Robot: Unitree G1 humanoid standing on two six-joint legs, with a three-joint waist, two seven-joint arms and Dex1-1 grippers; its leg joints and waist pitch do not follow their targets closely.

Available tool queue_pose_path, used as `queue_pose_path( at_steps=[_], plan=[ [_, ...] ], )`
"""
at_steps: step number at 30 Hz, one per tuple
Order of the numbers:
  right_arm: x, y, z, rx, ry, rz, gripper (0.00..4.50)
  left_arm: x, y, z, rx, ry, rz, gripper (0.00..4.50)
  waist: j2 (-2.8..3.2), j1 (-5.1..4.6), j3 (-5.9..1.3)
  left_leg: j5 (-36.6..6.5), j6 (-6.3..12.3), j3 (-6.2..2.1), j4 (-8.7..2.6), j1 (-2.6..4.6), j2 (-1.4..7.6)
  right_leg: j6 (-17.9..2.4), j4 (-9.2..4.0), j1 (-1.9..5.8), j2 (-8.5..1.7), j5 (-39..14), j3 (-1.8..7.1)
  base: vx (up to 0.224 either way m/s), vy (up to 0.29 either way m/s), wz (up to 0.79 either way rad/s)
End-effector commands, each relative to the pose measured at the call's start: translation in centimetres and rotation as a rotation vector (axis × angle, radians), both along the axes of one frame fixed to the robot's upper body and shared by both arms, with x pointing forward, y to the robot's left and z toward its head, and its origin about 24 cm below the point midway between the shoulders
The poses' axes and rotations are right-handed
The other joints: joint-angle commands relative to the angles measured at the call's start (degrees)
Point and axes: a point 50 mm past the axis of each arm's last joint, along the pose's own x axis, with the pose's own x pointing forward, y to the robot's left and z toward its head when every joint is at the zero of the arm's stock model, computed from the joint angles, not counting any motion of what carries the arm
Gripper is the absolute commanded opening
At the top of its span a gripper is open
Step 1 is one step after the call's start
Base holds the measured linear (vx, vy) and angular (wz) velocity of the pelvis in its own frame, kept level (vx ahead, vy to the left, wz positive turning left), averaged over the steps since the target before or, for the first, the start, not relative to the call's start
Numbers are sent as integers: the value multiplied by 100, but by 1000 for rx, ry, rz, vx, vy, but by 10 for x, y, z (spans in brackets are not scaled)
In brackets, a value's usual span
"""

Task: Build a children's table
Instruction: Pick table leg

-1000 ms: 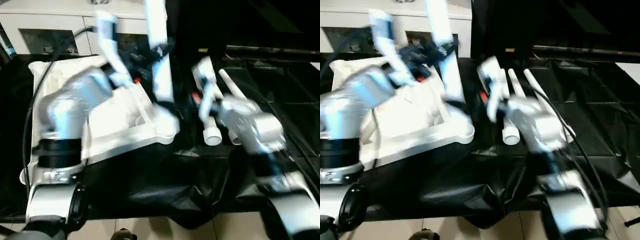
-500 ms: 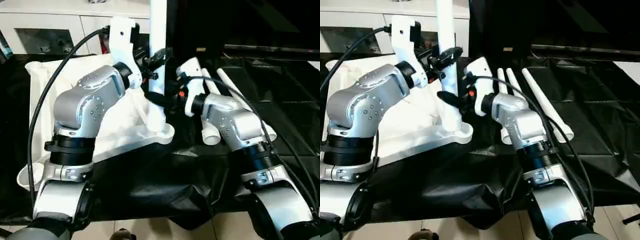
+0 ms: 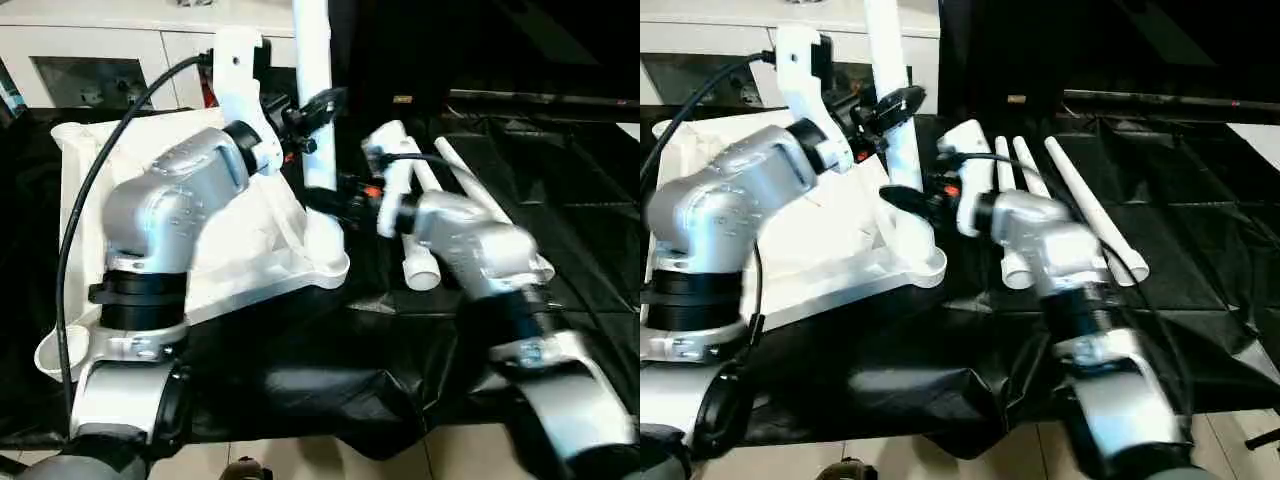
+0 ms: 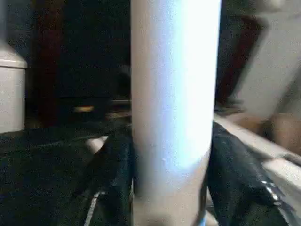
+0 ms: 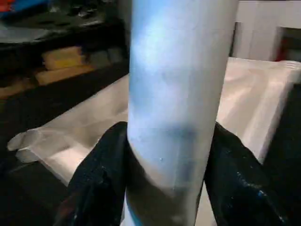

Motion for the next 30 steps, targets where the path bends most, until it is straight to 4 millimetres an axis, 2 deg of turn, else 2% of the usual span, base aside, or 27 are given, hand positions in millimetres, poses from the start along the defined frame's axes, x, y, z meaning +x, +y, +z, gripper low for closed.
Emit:
queue_pose_path(
  at_steps=[1,3,5,6,7,9,11,13,15,21,22,30],
  plan=[
    [-8,-4,6,28,-13,96,184,-9,-1,14,-60,-45,-105,270,-15,21,-494,-660,-21,-63,-343,145,219,-1327,-339,324,-368,194,212,0,0,0],
    [-13,-8,9,45,-12,161,184,-11,2,13,-85,-42,-155,289,-20,19,-488,-706,31,-56,-338,146,208,-1358,-354,323,-361,117,208,0,0,0],
    [-16,-11,11,49,-9,200,184,-14,3,13,-95,-50,-201,290,1,18,-479,-814,27,-62,-348,158,221,-1338,-377,304,-370,-143,212,0,0,0],
    [-21,-16,13,51,-2,264,184,-21,3,13,-111,-68,-296,290,9,33,-482,-834,16,-63,-347,167,223,-1331,-379,316,-372,-215,211,0,0,0],
    [-25,-20,15,55,4,306,184,-27,3,14,-123,-78,-376,290,4,34,-483,-820,26,-63,-342,169,216,-1347,-379,316,-367,-202,210,0,0,0],
    [-26,-23,16,62,11,325,184,-31,2,13,-109,-93,-418,290,18,34,-486,-823,15,-65,-348,168,233,-1386,-357,301,-353,-131,205,0,0,0],
    [-29,-25,18,67,19,349,184,-32,0,12,-99,-84,-442,290,28,18,-479,-923,-5,-60,-349,173,224,-1407,-377,290,-351,-202,207,0,0,0],
    [-29,-26,18,68,21,356,184,-32,0,12,-99,-80,-449,261,19,19,-476,-943,-16,-62,-353,167,228,-1396,-382,300,-361,-256,210,0,0,0],
    [-31,-26,19,74,30,376,184,-34,-3,8,-88,-71,-478,241,53,24,-478,-994,-67,-73,-357,172,229,-1368,-393,296,-363,-350,208,0,0,0],
    [-33,-28,19,73,44,396,184,-34,-6,3,-55,-66,-490,204,36,32,-486,-953,-109,-75,-360,169,231,-1355,-381,299,-363,-274,207,0,0,0],
    [-34,-28,19,73,48,401,184,-34,-7,3,-55,-67,-490,185,16,28,-485,-940,-104,-72,-357,166,227,-1358,-383,302,-359,-263,206,0,0,0],
    [-34,-27,19,62,50,410,182,-32,-8,5,-99,-60,-465,177,7,39,-484,-891,-77,-67,-348,164,229,-1360,-384,301,-370,-302,209,0,0,0]
  ],
)
